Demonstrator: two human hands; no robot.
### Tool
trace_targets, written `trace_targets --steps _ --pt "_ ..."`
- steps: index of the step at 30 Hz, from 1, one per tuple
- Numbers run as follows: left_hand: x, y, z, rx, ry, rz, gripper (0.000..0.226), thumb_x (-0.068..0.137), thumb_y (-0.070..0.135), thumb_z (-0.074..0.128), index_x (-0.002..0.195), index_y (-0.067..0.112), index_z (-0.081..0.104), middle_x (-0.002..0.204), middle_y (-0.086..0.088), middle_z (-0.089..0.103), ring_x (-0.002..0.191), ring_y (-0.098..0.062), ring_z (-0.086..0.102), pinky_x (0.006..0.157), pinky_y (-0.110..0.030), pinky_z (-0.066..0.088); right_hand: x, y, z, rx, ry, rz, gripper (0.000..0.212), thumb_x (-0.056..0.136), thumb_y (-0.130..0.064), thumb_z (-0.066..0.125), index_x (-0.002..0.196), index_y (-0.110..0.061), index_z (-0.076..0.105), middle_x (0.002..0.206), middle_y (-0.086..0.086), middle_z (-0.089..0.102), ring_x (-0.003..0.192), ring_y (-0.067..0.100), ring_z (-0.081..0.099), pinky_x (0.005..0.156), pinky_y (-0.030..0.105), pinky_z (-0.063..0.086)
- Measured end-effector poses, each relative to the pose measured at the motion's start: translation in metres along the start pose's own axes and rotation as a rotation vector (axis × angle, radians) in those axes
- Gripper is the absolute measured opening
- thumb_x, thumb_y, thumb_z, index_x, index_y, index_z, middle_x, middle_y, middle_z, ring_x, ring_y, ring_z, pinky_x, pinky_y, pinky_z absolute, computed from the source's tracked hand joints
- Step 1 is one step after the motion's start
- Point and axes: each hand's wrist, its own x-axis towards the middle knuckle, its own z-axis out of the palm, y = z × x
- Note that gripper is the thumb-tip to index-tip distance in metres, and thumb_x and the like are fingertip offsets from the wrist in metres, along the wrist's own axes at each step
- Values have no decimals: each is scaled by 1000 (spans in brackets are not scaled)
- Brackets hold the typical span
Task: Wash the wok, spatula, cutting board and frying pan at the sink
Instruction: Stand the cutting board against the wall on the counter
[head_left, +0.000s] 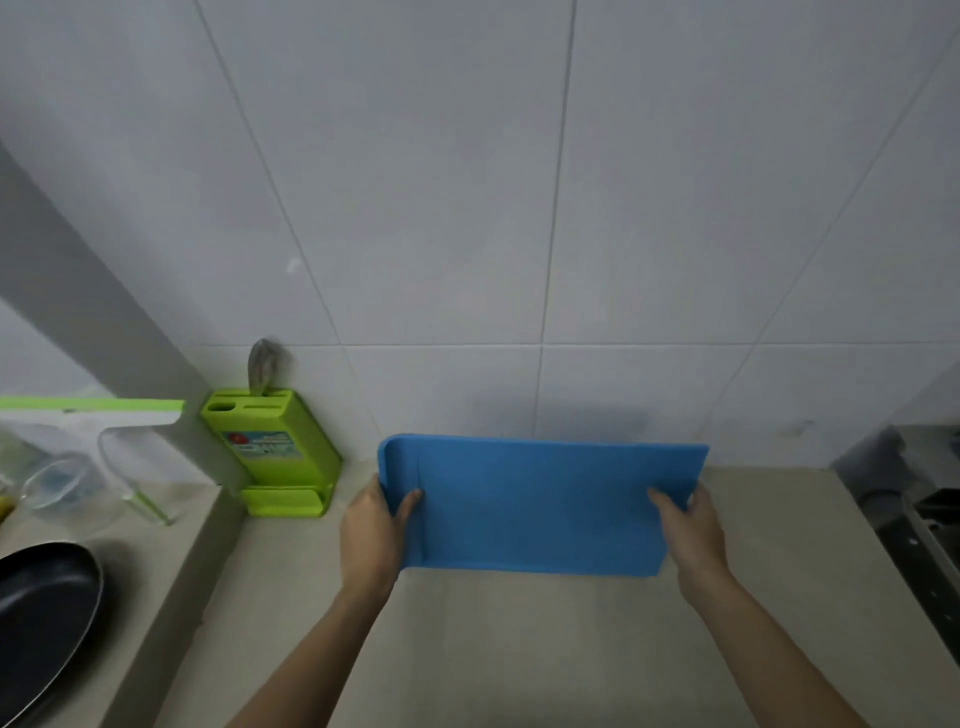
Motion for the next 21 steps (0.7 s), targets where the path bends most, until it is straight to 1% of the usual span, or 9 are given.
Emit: trace_targets --steps 3,5,7,9,11,13,16,18,21 --pt "20 6 23 130 39 59 32 86 37 69 88 7 59 76 -9 61 75 -30 56 64 -38 43 26 -6 9 99 65 9 39 87 -19 63 123 -19 50 115 5 61 96 24 58 78 35 46" --pt "31 12 36 76 31 39 30 87 35 68 89 6 59 77 -8 61 72 -27 54 61 -33 37 42 -11 15 136 71 18 46 87 -18 63 130 -20 46 122 3 58 105 23 57 88 40 48" --pt "38 16 47 2 22 1 28 89 34 66 90 8 59 77 -6 61 70 -25 56 60 -32 35 56 -14 20 221 33 62 58 89 -19 62 139 -26 35 133 -2 52 112 20 53 96 43 45" --pt "45 15 56 -27 25 -1 26 91 33 64 86 9 58 75 -4 59 67 -23 54 59 -31 34 68 -18 26 298 -1 98 65 91 -17 59 145 -30 25 138 -5 46 112 19 50 90 40 44" --pt "53 14 62 1 37 23 28 92 33 63 84 7 57 75 -4 55 65 -21 51 60 -30 32 77 -21 31 318 -9 90 65 91 -15 59 144 -32 26 139 -5 47 111 19 51 87 35 43" --pt "63 14 67 42 52 56 30 93 33 62 84 5 56 78 -5 51 65 -20 49 61 -29 32 84 -24 35 330 -4 79 66 91 -15 59 145 -33 25 138 -6 47 118 19 50 92 35 43" --pt "76 20 71 59 55 72 28 95 31 59 80 7 52 80 -4 46 61 -15 42 59 -26 29 92 -30 41 354 -13 77 73 90 -26 63 146 -40 20 140 -8 42 124 21 48 102 37 42" --pt "81 23 74 57 55 81 29 95 31 58 78 10 47 78 -2 44 57 -6 37 53 -21 24 95 -30 43 360 -2 60 66 89 -26 64 139 -45 26 138 -9 44 124 24 49 101 39 43" --pt "85 26 81 20 42 91 25 97 31 55 83 12 47 81 -2 45 59 -2 38 52 -18 26 97 -31 45 349 -17 21 77 88 -24 65 142 -49 16 143 -9 40 126 22 47 101 38 43"
